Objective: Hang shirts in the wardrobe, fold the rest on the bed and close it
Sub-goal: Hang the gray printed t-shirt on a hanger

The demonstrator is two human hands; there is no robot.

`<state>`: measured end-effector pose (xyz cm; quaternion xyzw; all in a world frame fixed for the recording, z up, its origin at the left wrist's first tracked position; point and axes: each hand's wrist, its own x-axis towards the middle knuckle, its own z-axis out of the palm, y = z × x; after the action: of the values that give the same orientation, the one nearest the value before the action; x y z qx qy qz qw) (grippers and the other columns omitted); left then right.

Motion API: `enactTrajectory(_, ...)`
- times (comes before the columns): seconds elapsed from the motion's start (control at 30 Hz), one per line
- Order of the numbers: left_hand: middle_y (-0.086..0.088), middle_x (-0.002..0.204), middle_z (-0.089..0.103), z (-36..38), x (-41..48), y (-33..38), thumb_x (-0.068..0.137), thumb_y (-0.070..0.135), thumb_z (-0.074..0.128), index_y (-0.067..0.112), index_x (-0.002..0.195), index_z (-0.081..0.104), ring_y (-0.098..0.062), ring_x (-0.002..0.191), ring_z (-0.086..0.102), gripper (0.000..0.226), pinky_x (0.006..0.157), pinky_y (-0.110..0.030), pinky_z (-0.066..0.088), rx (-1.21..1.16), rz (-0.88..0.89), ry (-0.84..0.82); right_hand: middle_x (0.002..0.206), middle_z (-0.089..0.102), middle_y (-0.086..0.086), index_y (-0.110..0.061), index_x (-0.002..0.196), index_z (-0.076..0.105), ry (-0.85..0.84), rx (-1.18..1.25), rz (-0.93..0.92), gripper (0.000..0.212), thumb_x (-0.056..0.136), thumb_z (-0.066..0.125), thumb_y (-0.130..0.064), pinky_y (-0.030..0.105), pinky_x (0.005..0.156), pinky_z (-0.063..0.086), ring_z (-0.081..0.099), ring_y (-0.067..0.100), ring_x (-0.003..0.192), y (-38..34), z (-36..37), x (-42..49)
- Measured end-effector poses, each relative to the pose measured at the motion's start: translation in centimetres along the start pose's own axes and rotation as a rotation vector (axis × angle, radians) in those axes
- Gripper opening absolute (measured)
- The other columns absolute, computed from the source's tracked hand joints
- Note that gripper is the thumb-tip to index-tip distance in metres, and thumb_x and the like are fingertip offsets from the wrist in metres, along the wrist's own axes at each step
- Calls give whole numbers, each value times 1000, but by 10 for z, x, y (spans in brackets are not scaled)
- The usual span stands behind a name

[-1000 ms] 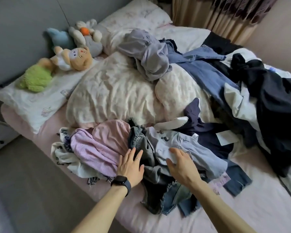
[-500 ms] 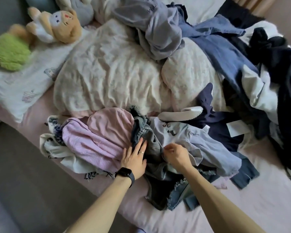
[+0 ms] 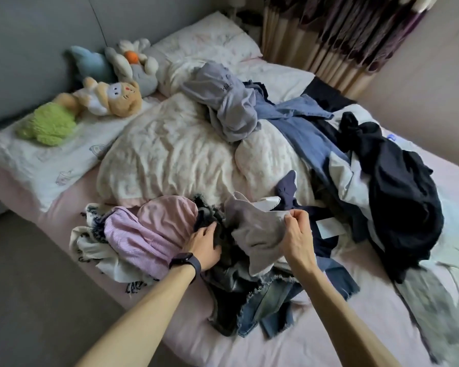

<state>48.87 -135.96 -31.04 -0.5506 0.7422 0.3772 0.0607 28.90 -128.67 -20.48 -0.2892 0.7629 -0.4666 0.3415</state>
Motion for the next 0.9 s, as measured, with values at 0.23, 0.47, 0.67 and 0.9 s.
enactTrajectory(0.23, -9, 145, 46, -99, -63, 105, 75, 24, 63, 38, 157, 16, -24, 133, 45, 95, 106, -28, 38, -272, 201, 147, 66, 56, -9, -28, 67, 59, -235, 206, -104, 15, 79, 51, -33, 18, 55, 42, 51, 4, 61, -117, -74, -39)
enactTrajectory(0.47, 13, 145, 40, -98, -148, 137, 61, 29, 64, 47, 148, 37, -4, 134, 40, 93, 107, -14, 31, -237, 342, 136, 68, 51, 5, -13, 72, 56, -583, 332, -170, 13, 77, 53, -25, 32, 61, 37, 47, 15, 65, -163, -124, -78)
enactTrajectory(0.67, 1, 146, 44, -87, -209, 137, 81, 33, 75, 25, 116, 69, -5, 138, 35, 37, 109, -21, 32, -125, 265, 277, 63, 46, 1, -8, 79, 51, -806, 306, -223, 15, 77, 50, -22, 26, 55, 35, 41, 11, 60, -158, -135, -102)
enactTrajectory(0.9, -7, 85, 64, -99, -294, 83, 80, 27, 69, 9, 78, 60, -25, 86, 60, 20, 74, -32, 48, -96, -103, 417, 96, 64, -5, -14, 95, 66, -575, -266, -741, 10, 97, 59, -8, 27, 82, 45, 58, 15, 92, -132, -120, -108)
